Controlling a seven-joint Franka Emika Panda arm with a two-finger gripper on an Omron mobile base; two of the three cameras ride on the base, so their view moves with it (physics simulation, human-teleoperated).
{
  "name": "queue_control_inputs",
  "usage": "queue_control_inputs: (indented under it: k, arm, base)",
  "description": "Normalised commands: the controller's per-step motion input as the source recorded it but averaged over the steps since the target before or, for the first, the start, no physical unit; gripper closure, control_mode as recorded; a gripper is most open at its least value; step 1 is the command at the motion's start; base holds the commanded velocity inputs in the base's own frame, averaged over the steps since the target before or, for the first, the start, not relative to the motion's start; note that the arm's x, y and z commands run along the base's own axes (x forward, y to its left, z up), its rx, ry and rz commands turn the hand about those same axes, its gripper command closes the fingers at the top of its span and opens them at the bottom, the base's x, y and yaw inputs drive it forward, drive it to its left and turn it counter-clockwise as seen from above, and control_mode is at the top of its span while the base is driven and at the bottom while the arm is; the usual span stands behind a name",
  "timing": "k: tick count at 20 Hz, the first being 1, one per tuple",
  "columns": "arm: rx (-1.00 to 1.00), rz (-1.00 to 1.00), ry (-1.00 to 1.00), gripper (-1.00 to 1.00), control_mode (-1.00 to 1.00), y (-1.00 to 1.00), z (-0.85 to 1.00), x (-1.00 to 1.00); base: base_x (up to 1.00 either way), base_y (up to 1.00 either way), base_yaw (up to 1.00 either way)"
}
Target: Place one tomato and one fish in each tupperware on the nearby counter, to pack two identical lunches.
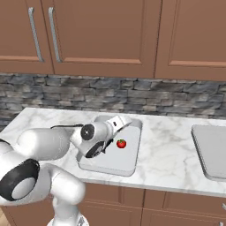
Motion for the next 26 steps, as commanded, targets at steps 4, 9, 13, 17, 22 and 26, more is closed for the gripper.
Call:
queue_control_inputs:
  k: [4, 9, 13, 17, 22, 26]
  arm:
    - [-0.23, -0.03, 0.47, -1.00, -1.00, -0.01, 1.00, -0.35]
    - [-0.02, -0.03, 0.49, -1.00, -1.00, -0.07, 0.79, -0.72]
    - [0.15, 0.00, 0.19, -1.00, -1.00, -0.08, 0.65, -0.88]
    - [0.13, 0.00, 0.00, -1.00, -1.00, 0.03, 0.23, -1.00]
    - [0.00, 0.01, -0.11, -1.00, -1.00, 0.45, 0.10, -0.90]
    - [0.00, 0.01, -0.21, -1.00, -1.00, 0.83, 0.31, -0.77]
  base:
    - [0.00, 0.00, 0.00]
    - [0.00, 0.00, 0.00]
    - [0.00, 0.00, 0.00]
    - [0.00, 0.00, 0.00]
    - [0.00, 0.00, 0.00]
    - [0.00, 0.00, 0.00]
